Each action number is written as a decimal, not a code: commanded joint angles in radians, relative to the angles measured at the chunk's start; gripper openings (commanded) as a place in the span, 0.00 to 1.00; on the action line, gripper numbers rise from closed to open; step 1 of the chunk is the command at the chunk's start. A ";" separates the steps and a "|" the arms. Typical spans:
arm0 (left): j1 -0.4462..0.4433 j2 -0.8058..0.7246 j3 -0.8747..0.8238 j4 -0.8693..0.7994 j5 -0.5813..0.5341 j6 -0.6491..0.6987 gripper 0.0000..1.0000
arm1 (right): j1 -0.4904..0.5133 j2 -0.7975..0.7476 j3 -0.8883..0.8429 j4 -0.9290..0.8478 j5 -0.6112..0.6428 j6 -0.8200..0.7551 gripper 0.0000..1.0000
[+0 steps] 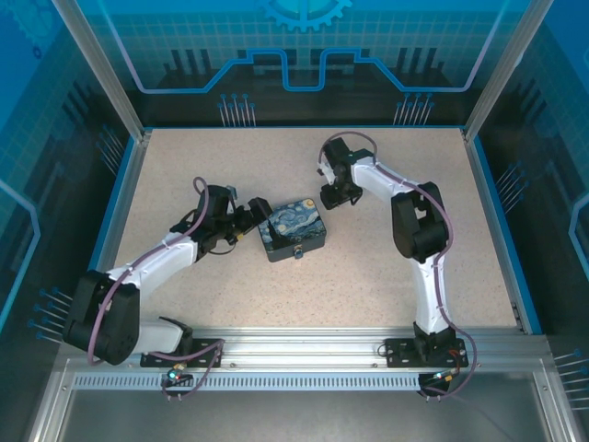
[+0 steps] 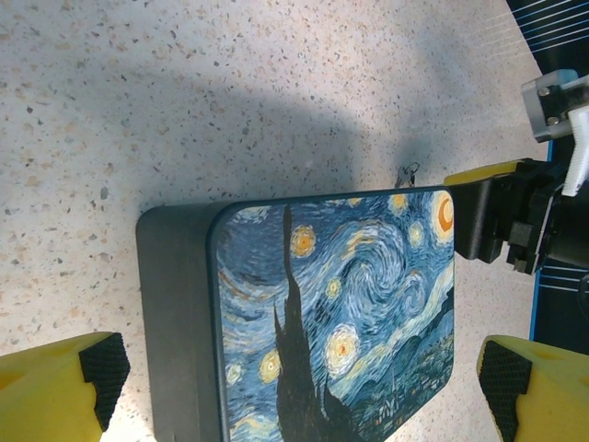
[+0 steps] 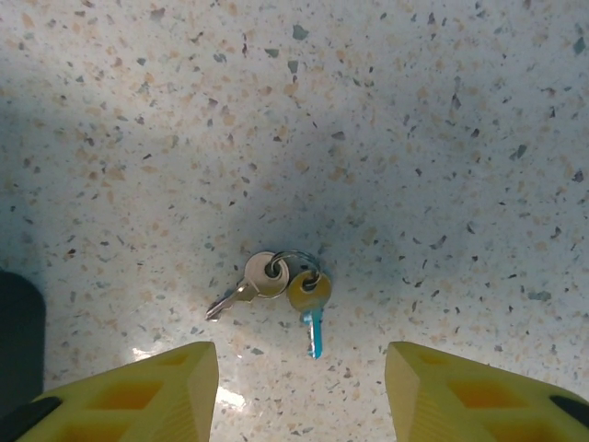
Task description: Unlock the padlock with the key
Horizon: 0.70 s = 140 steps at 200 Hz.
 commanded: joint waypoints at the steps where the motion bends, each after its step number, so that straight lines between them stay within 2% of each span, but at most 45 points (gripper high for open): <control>1: 0.007 0.014 0.035 0.005 0.033 0.001 0.99 | -0.008 0.032 0.036 -0.044 0.010 -0.040 0.52; 81: 0.007 0.034 0.049 0.006 0.036 0.000 0.99 | -0.001 0.111 0.109 -0.062 0.026 -0.066 0.49; 140: 0.007 0.052 0.071 0.012 0.047 -0.006 0.99 | 0.002 0.138 0.128 -0.079 0.000 -0.069 0.34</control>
